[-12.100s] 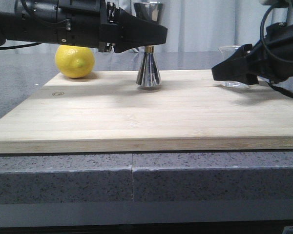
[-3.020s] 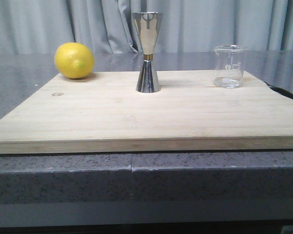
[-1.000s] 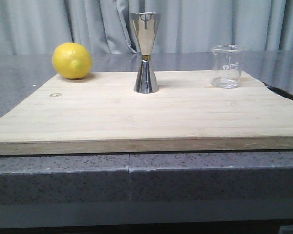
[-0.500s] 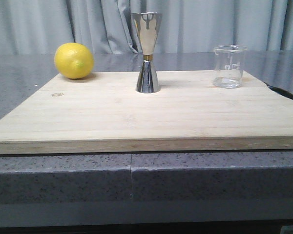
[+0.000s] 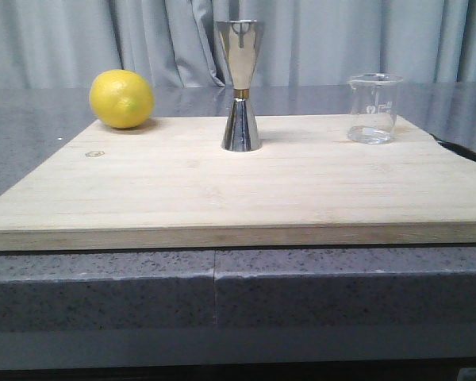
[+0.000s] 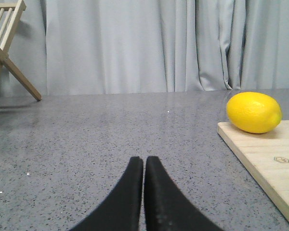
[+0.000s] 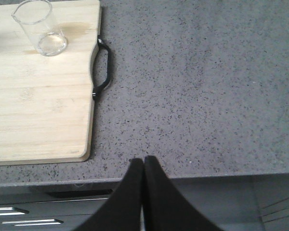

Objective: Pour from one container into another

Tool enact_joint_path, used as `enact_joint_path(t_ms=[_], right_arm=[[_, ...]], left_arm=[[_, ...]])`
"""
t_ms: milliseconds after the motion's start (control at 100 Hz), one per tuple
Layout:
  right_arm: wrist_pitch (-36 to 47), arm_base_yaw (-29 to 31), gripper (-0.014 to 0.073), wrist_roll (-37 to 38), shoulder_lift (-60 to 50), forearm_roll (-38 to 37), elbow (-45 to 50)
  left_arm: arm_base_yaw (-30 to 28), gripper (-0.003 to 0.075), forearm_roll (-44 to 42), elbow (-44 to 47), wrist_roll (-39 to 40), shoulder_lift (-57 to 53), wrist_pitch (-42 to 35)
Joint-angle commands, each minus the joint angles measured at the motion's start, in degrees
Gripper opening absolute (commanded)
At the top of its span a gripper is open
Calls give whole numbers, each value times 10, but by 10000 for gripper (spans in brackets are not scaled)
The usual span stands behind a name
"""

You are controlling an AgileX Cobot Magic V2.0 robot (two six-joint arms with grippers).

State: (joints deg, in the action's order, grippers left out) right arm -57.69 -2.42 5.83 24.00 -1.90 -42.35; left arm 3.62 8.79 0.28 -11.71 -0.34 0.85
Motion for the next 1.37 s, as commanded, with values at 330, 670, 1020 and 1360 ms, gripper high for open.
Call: enact_joint_path(t_ms=[330,670,1020,1360], right_arm=[[395,5,-67,-5,-200,-12,255],[610,33,-67,-4,-258,19,444],[630,33,-67,-4,-257,19,444],[630,33,-67,-4,-257,19,444]], left_arm=[[-1,-21,6,12,0,-13,-45],[-1,-21,6,12,0,-13,-45],[-1,-21,6,12,0,-13,-45],[-1,-21,6,12,0,-13,-45]])
